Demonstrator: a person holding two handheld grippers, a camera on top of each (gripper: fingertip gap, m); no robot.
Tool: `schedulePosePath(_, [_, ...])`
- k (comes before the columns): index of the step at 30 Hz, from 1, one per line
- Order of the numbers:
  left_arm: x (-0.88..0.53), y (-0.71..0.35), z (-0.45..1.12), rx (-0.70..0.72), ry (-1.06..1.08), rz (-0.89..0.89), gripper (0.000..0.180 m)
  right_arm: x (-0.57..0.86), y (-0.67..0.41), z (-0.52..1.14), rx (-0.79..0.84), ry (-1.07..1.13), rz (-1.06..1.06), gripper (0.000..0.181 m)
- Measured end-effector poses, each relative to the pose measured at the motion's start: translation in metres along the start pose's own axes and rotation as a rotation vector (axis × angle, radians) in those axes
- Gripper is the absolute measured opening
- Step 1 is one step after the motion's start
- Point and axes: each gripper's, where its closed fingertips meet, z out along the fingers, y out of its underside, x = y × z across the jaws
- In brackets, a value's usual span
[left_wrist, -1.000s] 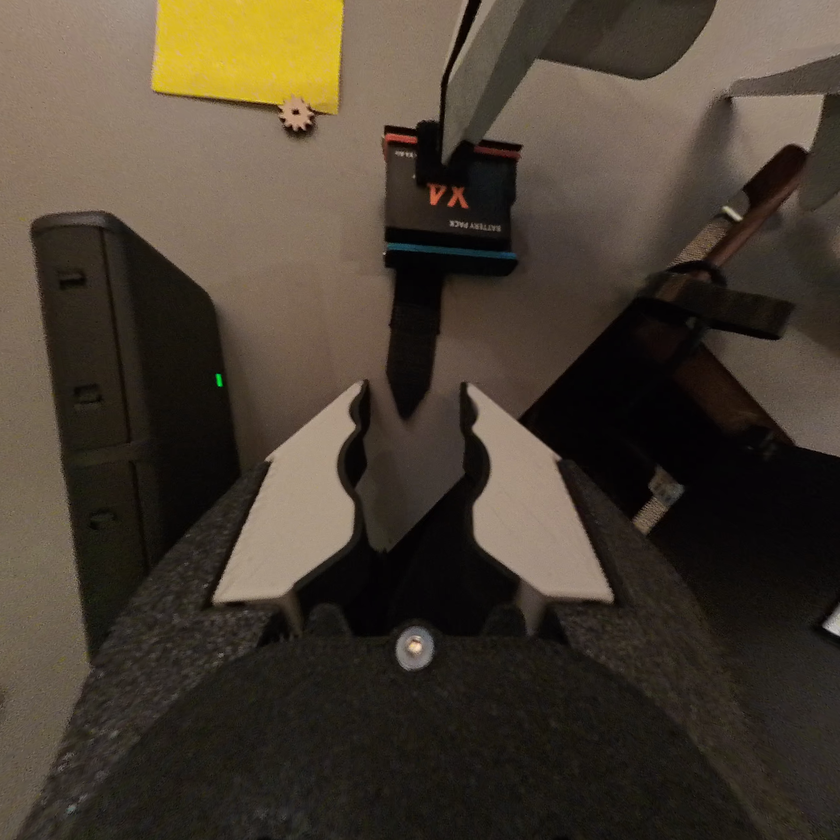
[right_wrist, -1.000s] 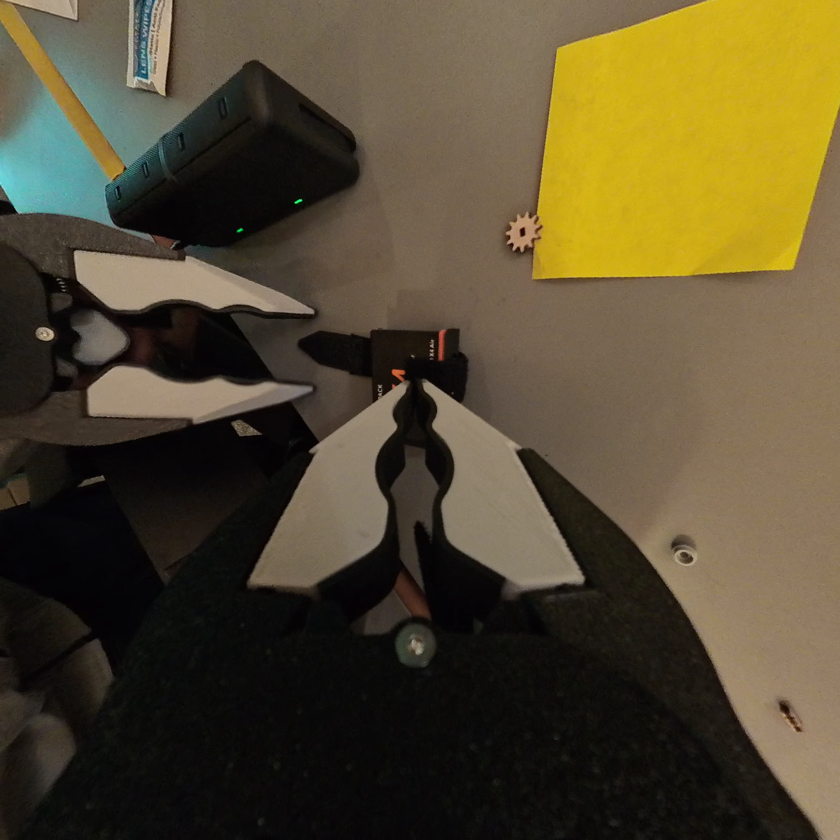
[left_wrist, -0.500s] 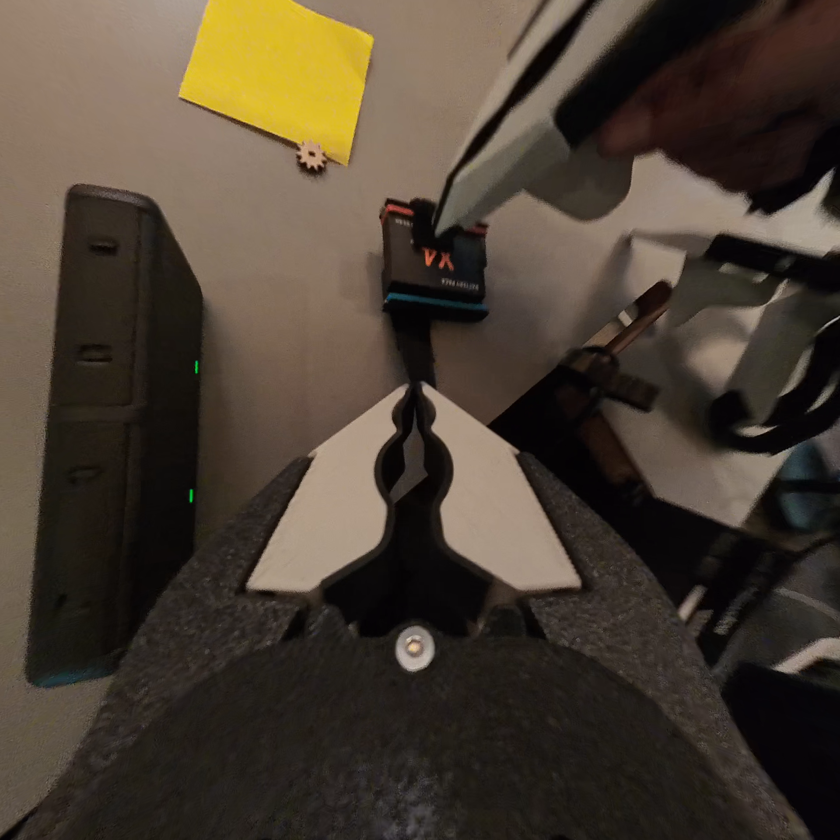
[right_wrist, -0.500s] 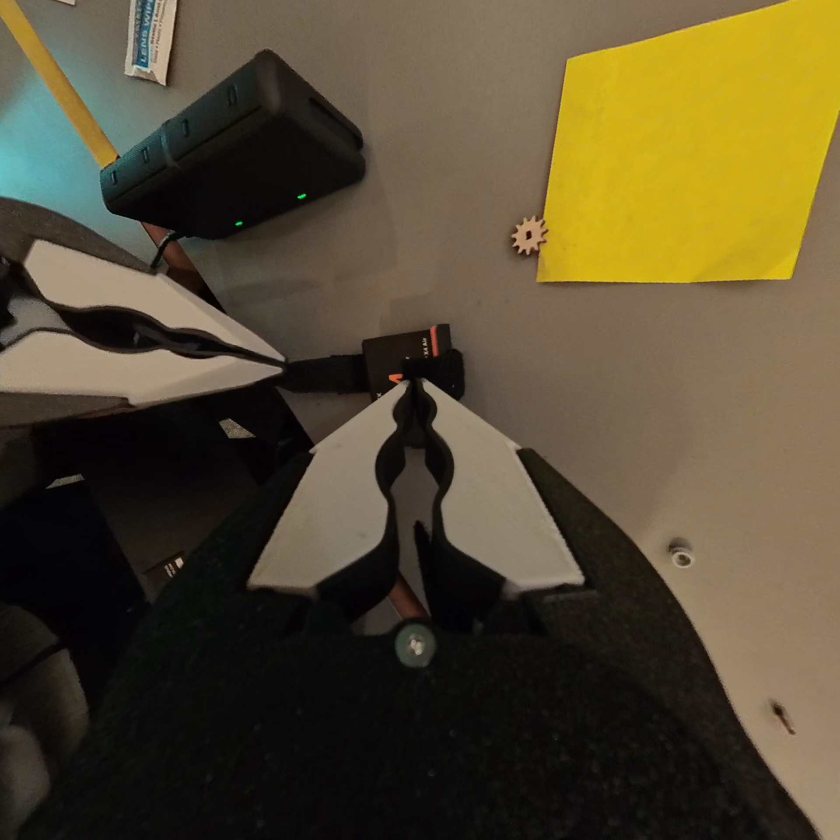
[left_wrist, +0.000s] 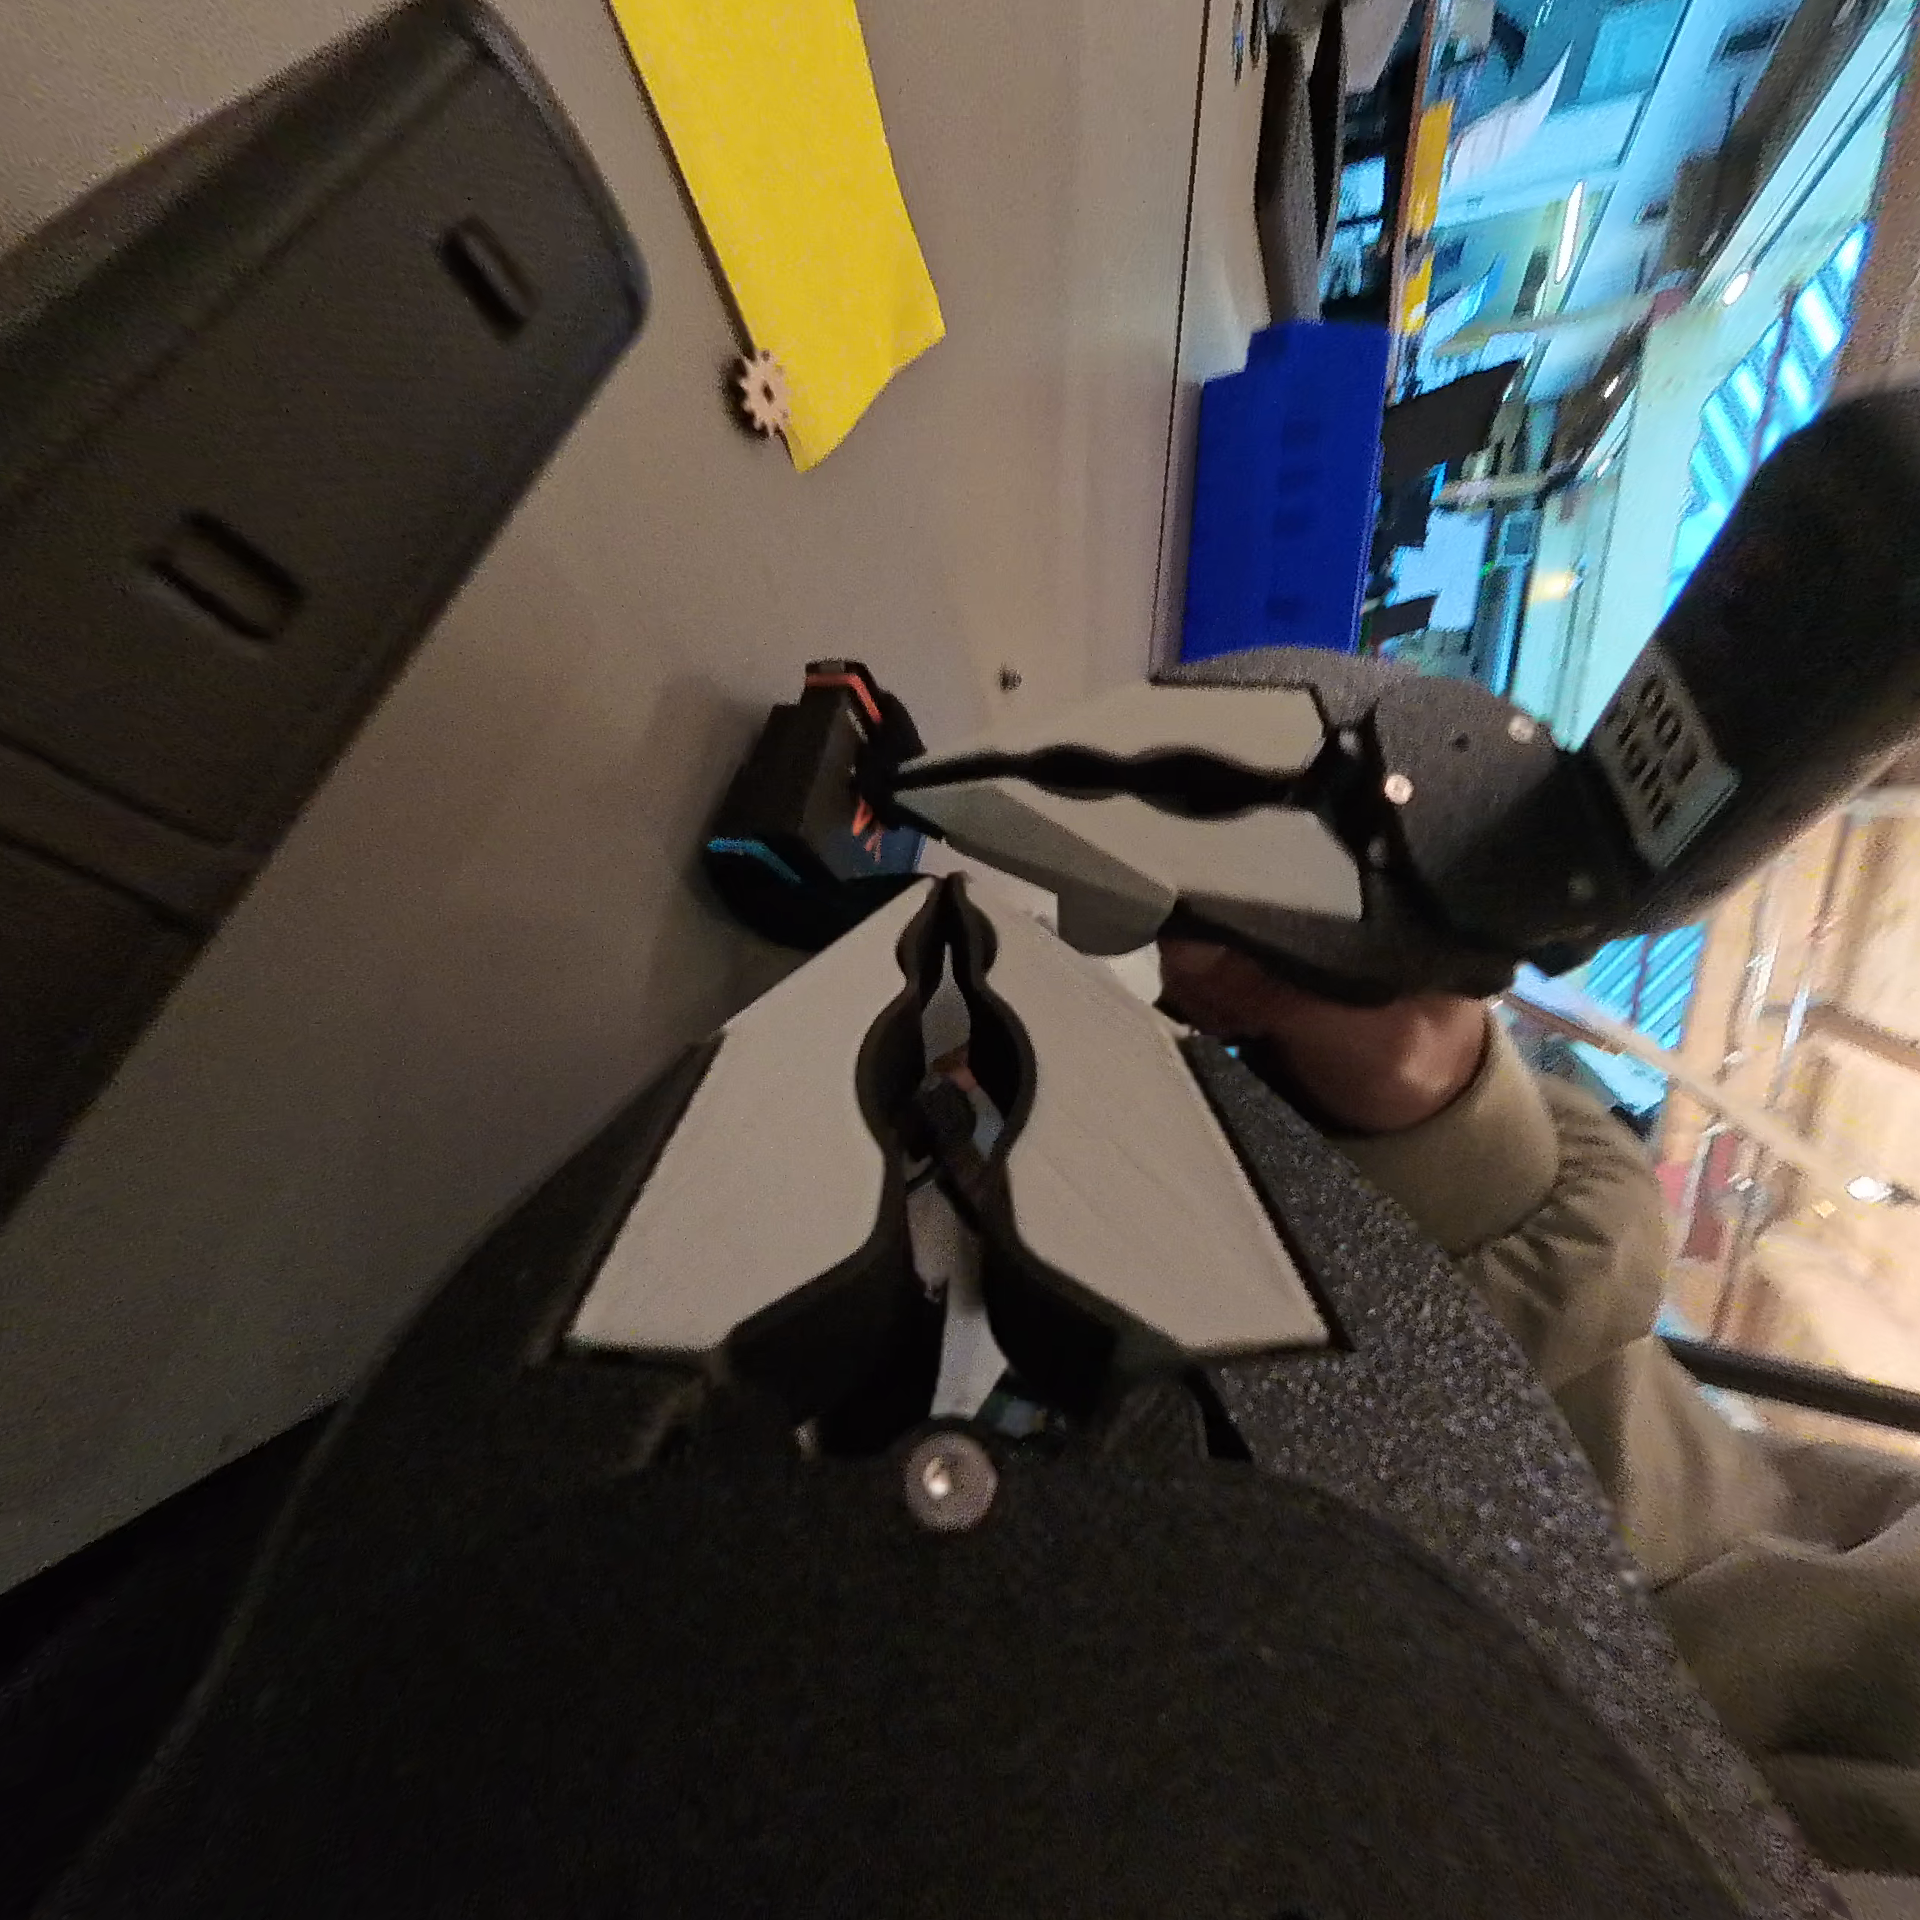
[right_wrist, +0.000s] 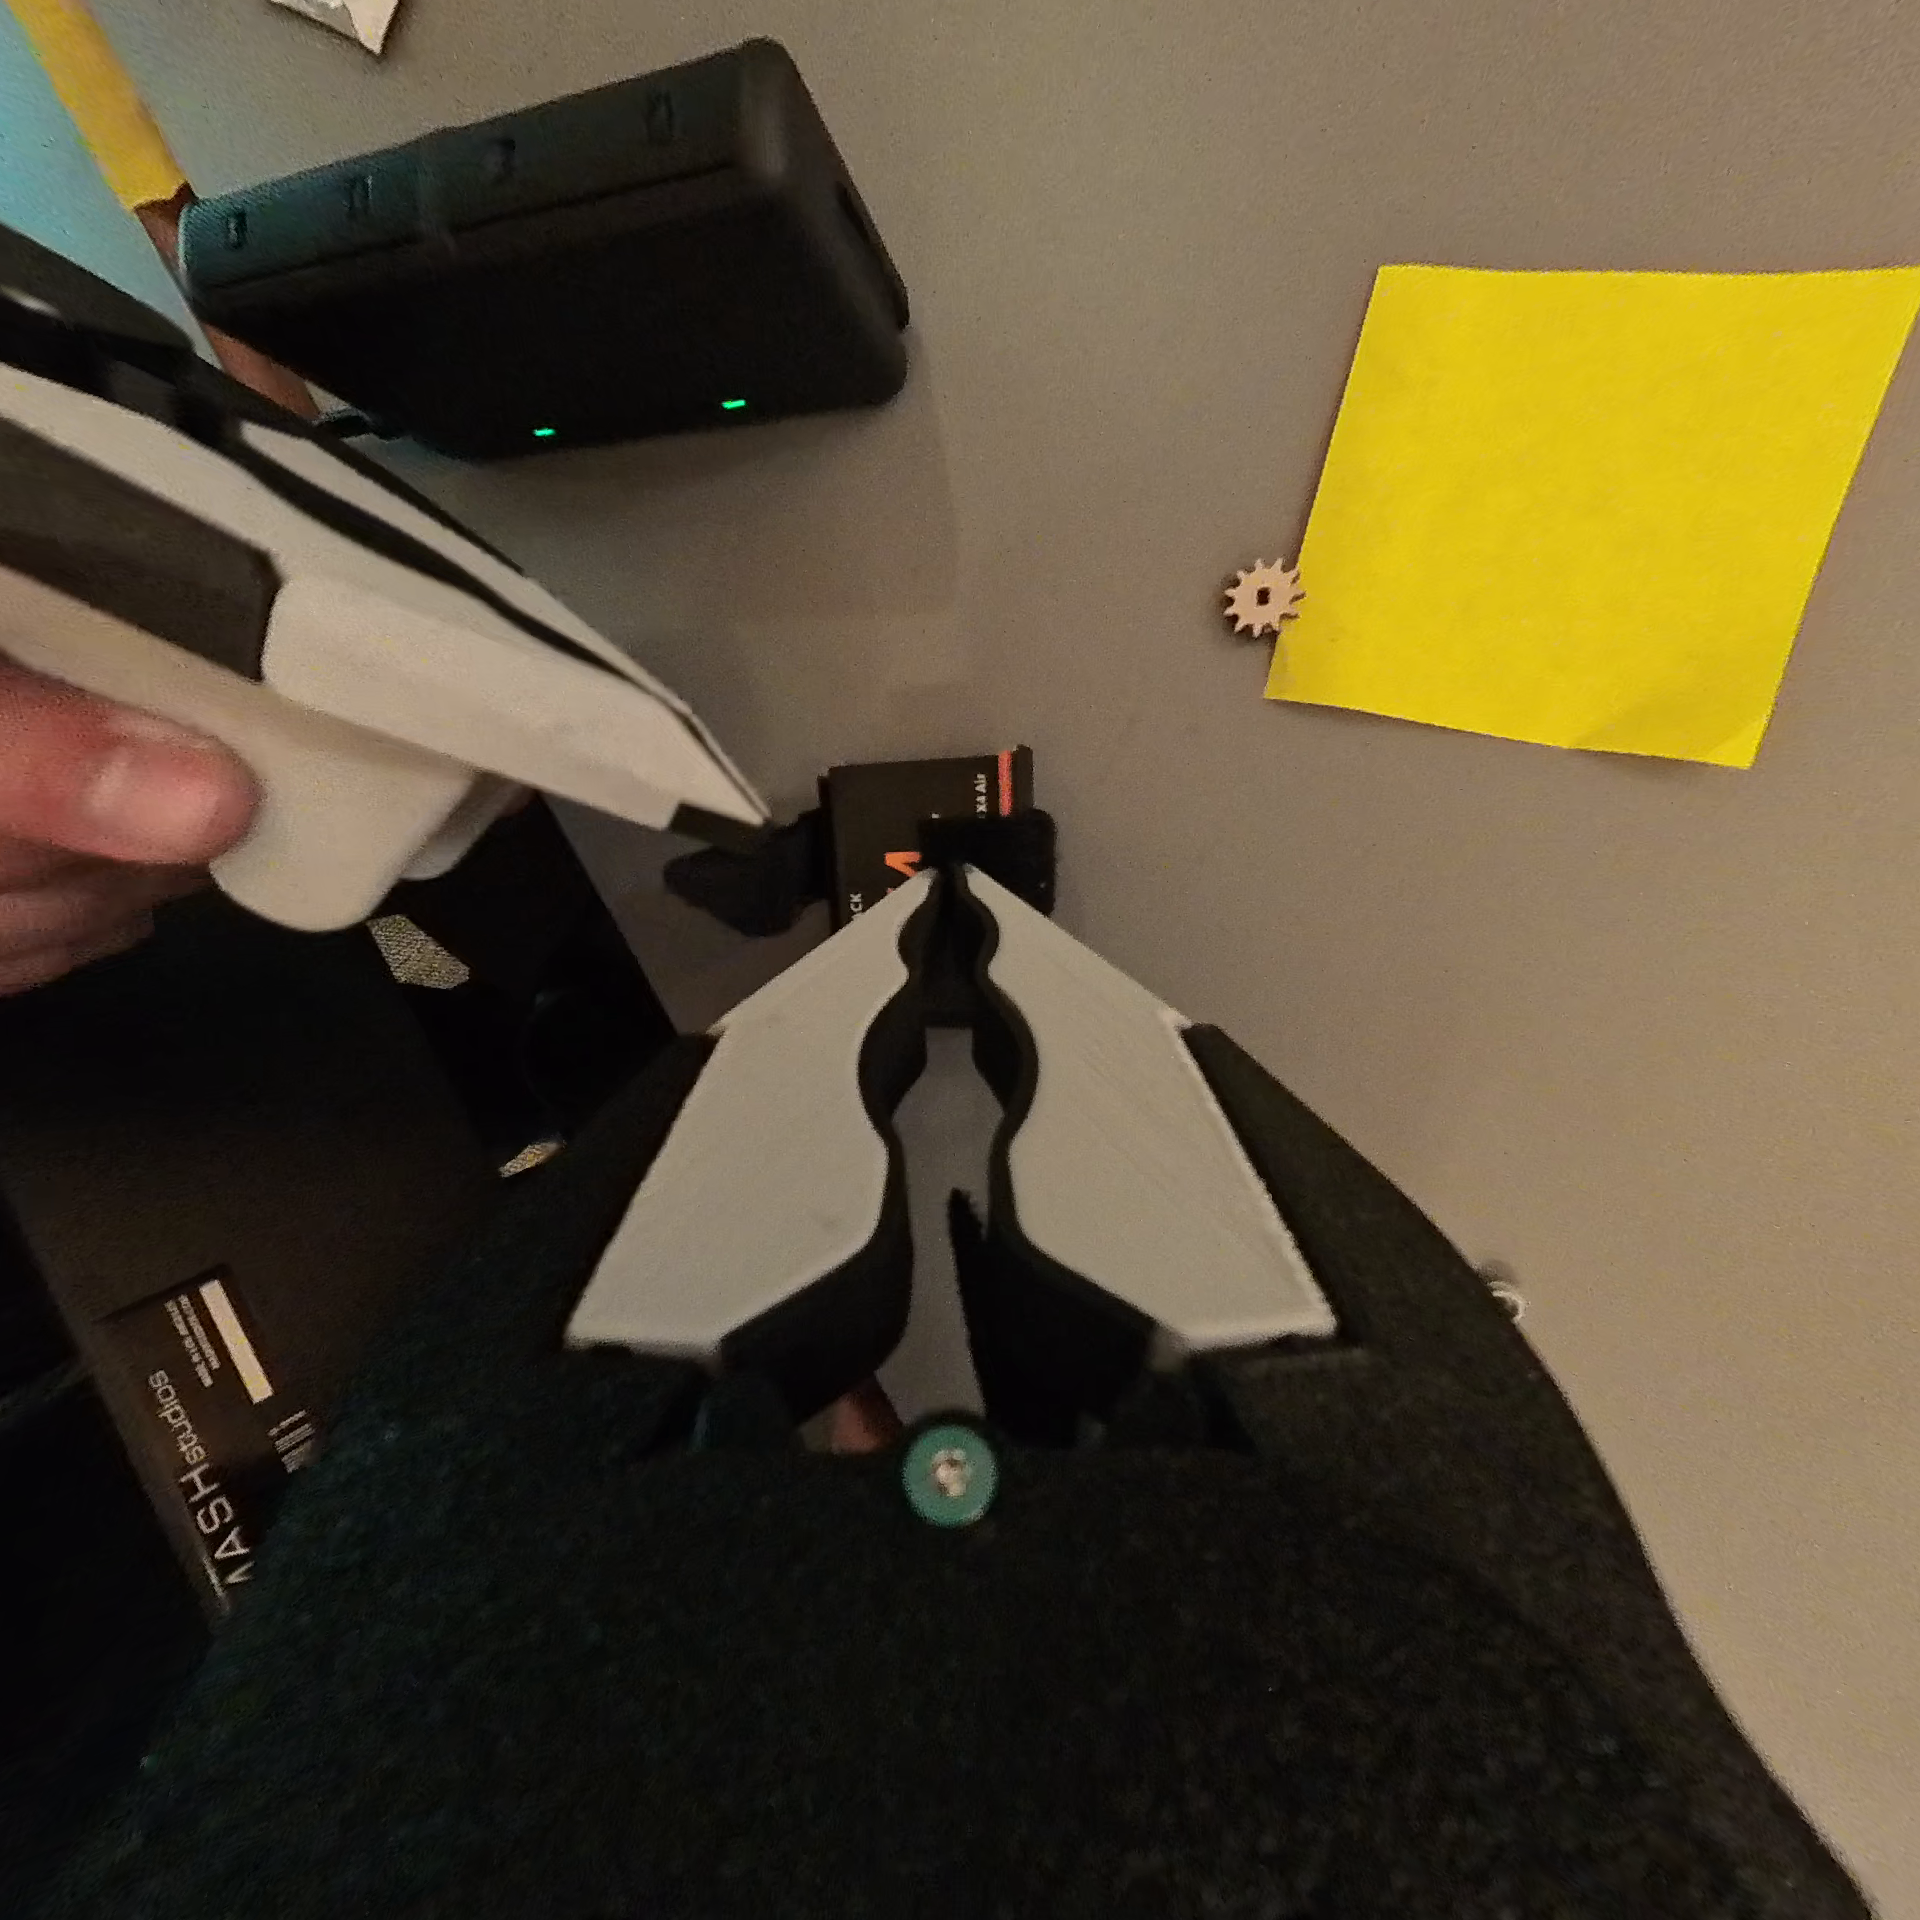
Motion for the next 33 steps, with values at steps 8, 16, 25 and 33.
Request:
schedulePosePath(8, [-0.008,-0.014,0.017,0.093,-0.002,-0.196,0.000,-0.001,-0.001,0.000,0.062,-0.012,-0.020,0.000])
schedulePosePath(16, [-0.015,-0.017,0.023,0.171,-0.038,-0.253,0.000,-0.001,-0.003,0.001,0.075,-0.062,0.015,0.000])
schedulePosePath(25, [-0.015,-0.017,0.025,0.159,-0.111,-0.146,0.000,-0.003,-0.006,-0.018,0.080,-0.111,0.126,0.028])
schedulePosePath(33, [-0.015,-0.017,0.026,0.160,-0.104,-0.172,0.000,0.005,0.000,-0.003,0.078,-0.035,0.117,0.048])
